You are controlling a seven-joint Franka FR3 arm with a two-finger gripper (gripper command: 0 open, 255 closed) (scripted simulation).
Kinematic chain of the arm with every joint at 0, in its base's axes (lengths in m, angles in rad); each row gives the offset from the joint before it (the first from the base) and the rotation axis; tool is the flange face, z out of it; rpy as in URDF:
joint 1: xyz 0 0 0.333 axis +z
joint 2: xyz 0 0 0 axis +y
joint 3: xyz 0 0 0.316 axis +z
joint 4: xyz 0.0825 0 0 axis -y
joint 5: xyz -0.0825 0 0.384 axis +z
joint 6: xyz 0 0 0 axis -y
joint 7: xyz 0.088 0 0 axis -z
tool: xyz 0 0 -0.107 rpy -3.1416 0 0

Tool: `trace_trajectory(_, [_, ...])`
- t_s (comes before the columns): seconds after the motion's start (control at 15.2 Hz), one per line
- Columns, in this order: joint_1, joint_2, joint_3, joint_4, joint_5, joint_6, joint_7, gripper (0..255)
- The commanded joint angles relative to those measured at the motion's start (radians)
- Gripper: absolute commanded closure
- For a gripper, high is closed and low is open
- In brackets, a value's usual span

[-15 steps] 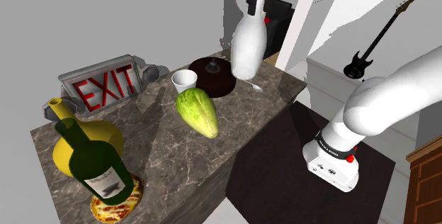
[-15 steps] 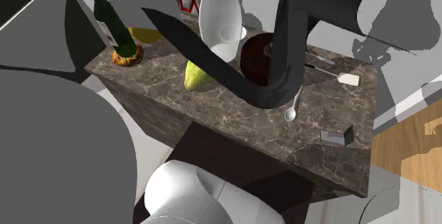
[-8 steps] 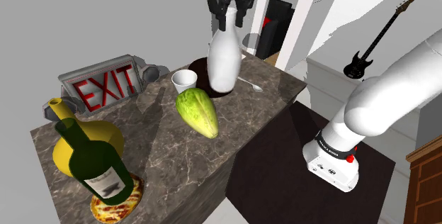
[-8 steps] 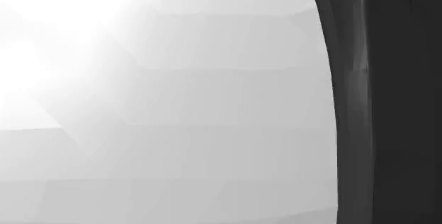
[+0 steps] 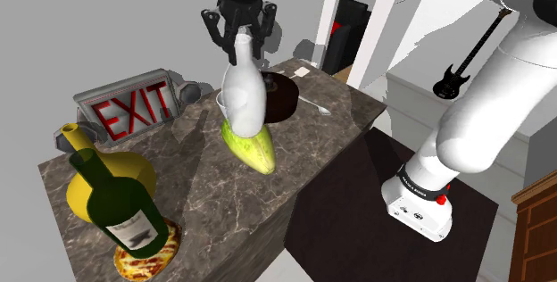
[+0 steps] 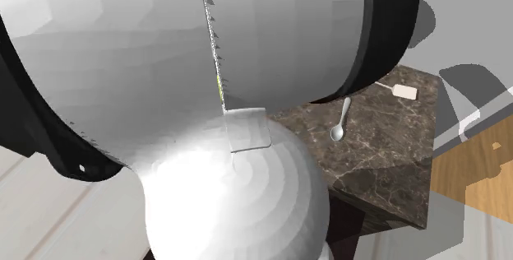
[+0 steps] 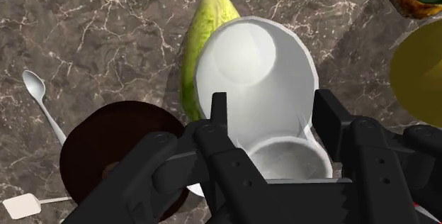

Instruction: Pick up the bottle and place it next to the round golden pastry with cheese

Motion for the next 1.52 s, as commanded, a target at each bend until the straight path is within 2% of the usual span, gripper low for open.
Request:
trace_trajectory(0.0, [0.029, 0.08, 0.02, 0.055, -0.042, 0.014, 0.048, 255])
trace_trajectory(0.33, [0.139, 0.29, 0.042, 0.235, -0.156, 0.012, 0.157, 255])
trace_trajectory(0.59, [0.26, 0.475, 0.029, 0.444, -0.247, -0.028, 0.218, 255])
trace_trajectory(0.79, [0.381, 0.646, 0.001, 0.687, -0.317, -0.098, 0.238, 255])
trace_trajectory(0.86, [0.453, 0.746, -0.019, 0.855, -0.35, -0.158, 0.233, 255])
trace_trajectory(1.12, [0.4, 0.69, -0.009, 0.689, -0.328, -0.057, 0.245, 255])
trace_trajectory(1.45, [0.362, 0.659, -0.002, 0.559, -0.318, 0.035, 0.254, 255])
